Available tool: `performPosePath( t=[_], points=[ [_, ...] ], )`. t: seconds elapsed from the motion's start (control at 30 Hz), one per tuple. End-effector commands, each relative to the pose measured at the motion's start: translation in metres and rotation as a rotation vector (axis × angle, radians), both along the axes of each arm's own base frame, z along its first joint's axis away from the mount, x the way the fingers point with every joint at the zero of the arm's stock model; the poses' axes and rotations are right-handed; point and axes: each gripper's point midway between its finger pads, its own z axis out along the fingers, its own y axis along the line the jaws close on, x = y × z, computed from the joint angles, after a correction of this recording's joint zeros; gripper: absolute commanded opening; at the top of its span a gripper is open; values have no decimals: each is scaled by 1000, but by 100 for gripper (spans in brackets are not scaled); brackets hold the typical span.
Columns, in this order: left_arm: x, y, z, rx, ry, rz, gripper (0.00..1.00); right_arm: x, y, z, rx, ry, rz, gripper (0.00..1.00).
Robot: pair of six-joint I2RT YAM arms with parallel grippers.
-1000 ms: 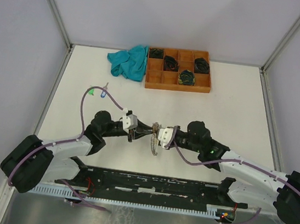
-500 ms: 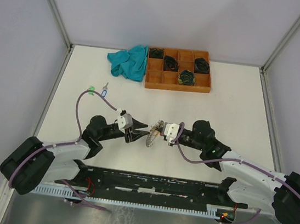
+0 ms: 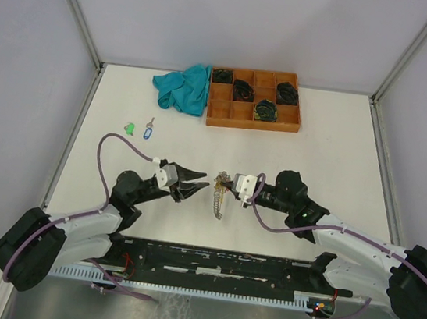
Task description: Put the keys on the keyring
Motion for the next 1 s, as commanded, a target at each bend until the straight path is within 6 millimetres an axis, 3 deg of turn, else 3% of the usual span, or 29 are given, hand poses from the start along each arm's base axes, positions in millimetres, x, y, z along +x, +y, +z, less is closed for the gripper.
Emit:
performPosePath(
  t=[0.0, 0.23, 0.7, 0.97],
  points=[
    [1, -6, 25, -37, -72, -33, 37, 0, 6, 29, 74, -65, 31, 1],
    [-7, -17, 18, 6, -89, -135, 33, -2, 7, 31, 78, -64, 47, 1],
    [9, -29, 11, 37, -28, -139, 15, -13, 11, 37, 94, -49, 109, 1],
    [0, -37, -6, 58, 54, -230, 14, -9, 8, 43, 111, -64, 75, 1]
  ],
)
